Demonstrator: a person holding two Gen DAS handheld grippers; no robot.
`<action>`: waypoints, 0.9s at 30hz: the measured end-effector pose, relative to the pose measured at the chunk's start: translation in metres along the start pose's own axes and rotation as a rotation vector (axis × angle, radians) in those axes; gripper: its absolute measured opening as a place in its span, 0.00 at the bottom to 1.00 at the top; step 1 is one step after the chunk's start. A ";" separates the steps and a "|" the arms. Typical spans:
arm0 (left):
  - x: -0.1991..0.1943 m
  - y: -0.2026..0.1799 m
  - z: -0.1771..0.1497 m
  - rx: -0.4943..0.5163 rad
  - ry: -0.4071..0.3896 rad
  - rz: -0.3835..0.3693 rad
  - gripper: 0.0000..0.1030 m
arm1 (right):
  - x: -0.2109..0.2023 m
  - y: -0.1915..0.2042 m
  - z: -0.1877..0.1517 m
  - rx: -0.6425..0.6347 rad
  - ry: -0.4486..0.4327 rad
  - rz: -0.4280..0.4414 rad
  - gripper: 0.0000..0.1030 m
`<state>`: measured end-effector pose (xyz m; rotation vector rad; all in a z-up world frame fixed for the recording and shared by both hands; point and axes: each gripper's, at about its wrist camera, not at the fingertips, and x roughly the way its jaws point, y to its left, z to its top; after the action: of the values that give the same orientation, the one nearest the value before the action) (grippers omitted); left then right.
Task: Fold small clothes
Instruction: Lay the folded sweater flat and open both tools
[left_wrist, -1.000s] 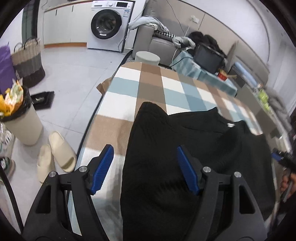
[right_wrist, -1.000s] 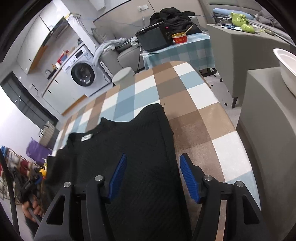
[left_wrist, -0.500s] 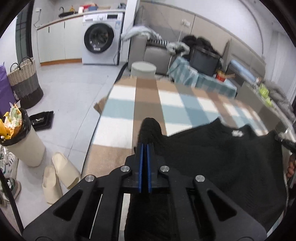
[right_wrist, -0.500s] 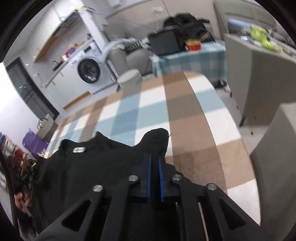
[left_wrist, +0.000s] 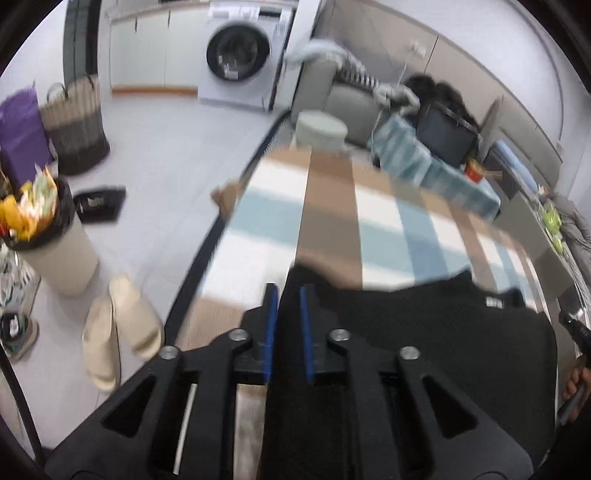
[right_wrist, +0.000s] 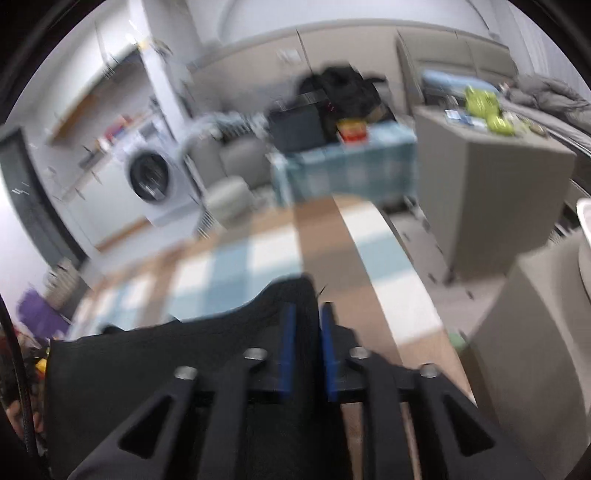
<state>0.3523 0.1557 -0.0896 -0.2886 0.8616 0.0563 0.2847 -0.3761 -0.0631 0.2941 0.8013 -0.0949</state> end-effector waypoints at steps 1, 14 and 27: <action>-0.005 0.002 -0.005 0.007 -0.003 -0.009 0.21 | -0.001 -0.002 -0.004 -0.002 0.019 0.008 0.24; -0.099 0.023 -0.135 0.071 0.090 -0.025 0.61 | -0.100 -0.029 -0.134 0.101 0.204 0.216 0.56; -0.163 0.017 -0.203 0.040 0.078 -0.088 0.38 | -0.152 -0.022 -0.203 0.112 0.236 0.237 0.57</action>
<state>0.0926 0.1277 -0.0954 -0.2922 0.9257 -0.0548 0.0339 -0.3410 -0.0920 0.5102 0.9911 0.1199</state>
